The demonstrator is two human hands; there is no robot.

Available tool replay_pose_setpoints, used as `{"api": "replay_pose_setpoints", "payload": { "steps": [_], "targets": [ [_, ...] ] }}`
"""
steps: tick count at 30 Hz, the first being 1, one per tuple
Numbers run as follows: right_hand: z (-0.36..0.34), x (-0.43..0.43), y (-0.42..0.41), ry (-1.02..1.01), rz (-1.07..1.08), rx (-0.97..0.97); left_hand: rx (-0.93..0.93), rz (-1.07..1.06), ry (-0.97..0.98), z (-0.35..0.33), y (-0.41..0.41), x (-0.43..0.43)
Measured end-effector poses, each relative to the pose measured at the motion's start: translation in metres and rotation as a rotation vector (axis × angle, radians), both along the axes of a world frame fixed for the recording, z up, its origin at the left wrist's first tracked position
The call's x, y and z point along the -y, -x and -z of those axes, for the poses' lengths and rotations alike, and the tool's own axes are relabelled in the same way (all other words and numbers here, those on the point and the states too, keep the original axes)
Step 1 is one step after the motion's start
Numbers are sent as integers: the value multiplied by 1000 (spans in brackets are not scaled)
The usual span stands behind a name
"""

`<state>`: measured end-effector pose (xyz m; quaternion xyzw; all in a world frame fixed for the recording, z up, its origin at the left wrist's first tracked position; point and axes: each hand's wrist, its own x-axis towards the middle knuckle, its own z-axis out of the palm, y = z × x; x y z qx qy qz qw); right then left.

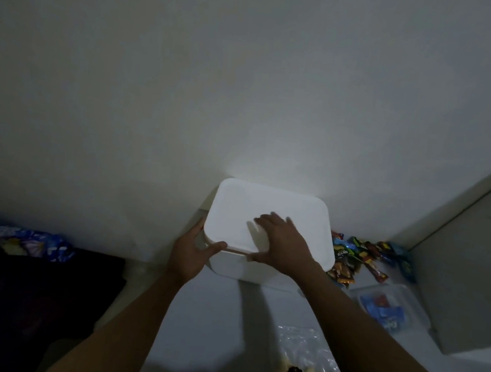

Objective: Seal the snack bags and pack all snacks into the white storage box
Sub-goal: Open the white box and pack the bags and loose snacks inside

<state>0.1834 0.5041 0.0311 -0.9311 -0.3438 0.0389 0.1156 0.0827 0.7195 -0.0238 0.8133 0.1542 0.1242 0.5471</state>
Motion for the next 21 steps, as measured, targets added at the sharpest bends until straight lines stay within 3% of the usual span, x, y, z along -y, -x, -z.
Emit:
{"api": "replay_pose_setpoints", "payload": {
  "steps": [4, 6, 9, 14, 21],
  "targets": [
    [8, 68, -5, -93, 460, -95, -7, 42, -56, -9, -2, -3],
    [13, 91, -6, -207, 559, -216, 5, 56, -77, -11, -6, -4],
    [18, 104, 1, -345, 520, -345, -33, 81, -119, -19, -15, -6],
    [21, 106, 3, -436, 576, -350, -184, 118, -168, -21, -32, -15],
    [9, 110, 5, -504, 574, -290, -184, 76, -289, -18, -37, -25]
  ]
}}
